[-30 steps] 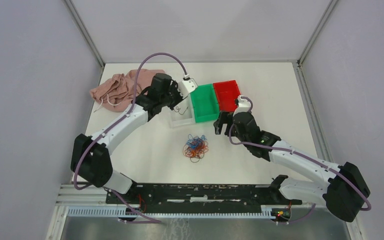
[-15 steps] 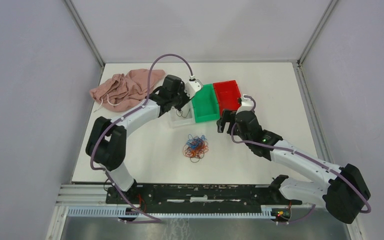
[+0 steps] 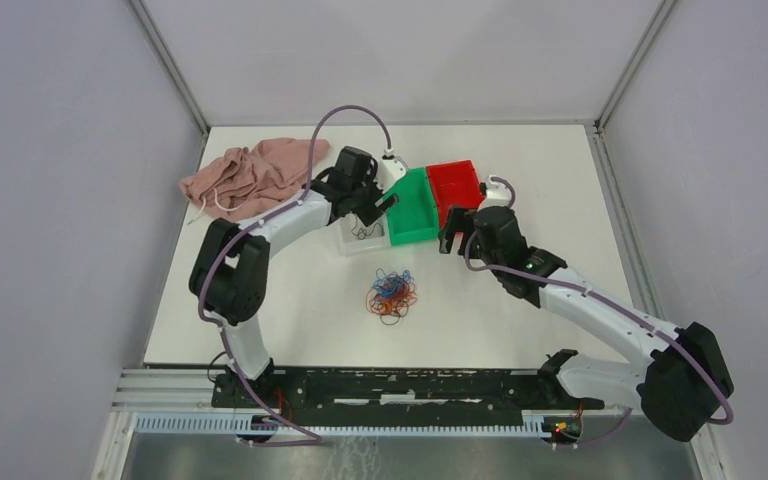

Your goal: Untangle the cables

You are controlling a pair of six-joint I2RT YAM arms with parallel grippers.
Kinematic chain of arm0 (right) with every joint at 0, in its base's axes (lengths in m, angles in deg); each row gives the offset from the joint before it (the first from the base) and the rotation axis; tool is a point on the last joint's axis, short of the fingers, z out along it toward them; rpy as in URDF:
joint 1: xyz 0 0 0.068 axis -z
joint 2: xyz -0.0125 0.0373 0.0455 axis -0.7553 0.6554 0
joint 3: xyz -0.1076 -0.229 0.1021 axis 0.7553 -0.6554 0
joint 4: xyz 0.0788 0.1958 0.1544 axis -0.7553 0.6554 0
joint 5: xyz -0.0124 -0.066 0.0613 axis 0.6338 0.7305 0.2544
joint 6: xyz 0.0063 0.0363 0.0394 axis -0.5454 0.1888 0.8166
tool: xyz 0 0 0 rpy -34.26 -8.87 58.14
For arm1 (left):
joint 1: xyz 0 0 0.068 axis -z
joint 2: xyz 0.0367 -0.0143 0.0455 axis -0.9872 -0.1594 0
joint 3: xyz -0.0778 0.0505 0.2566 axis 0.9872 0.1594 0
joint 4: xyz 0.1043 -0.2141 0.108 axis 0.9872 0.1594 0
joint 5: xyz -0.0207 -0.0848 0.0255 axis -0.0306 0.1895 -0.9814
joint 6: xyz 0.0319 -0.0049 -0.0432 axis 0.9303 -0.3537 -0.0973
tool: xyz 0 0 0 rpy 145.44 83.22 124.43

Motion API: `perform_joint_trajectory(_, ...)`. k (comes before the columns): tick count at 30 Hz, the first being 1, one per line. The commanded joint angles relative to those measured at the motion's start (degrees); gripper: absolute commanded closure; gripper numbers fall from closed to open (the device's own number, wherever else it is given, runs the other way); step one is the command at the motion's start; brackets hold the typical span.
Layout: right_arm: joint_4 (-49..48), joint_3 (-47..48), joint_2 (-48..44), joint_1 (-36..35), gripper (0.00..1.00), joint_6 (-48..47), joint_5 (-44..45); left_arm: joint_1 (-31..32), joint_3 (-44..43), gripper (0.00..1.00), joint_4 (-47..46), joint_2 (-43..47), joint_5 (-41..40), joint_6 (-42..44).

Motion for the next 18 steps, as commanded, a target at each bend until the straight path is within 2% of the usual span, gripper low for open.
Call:
perform_joint_trajectory(1, -0.02, 4.50, 0.53, 1.58, 0.07, -1.92, -1.14, -0.34, -7.91, 0.04, 5.91, 4.60, 1.93, -1.08)
perform_joint_trajectory(2, 0.44, 5.47, 0.91, 2.07, 0.07, -2.16, -1.33, -0.66, -8.83, 0.00, 7.44, 5.42, 2.57, -1.40)
perform_joint_trajectory(8, 3.57, 11.54, 5.93, 4.92, 0.07, -5.50, -1.57, -4.15, -7.37, 0.01, 12.38, 12.22, 5.96, -3.67)
perform_joint_trajectory(12, 3.68, 15.20, 10.78, 6.83, 0.07, -7.82, -1.54, -7.75, 0.56, 0.02, 11.41, 16.61, 6.91, -6.66)
perform_joint_trajectory(18, 2.23, 21.11, 20.42, 7.83, 0.08, -9.79, -5.05, -8.79, 12.50, 0.03, 8.75, 21.93, 8.16, -5.73)
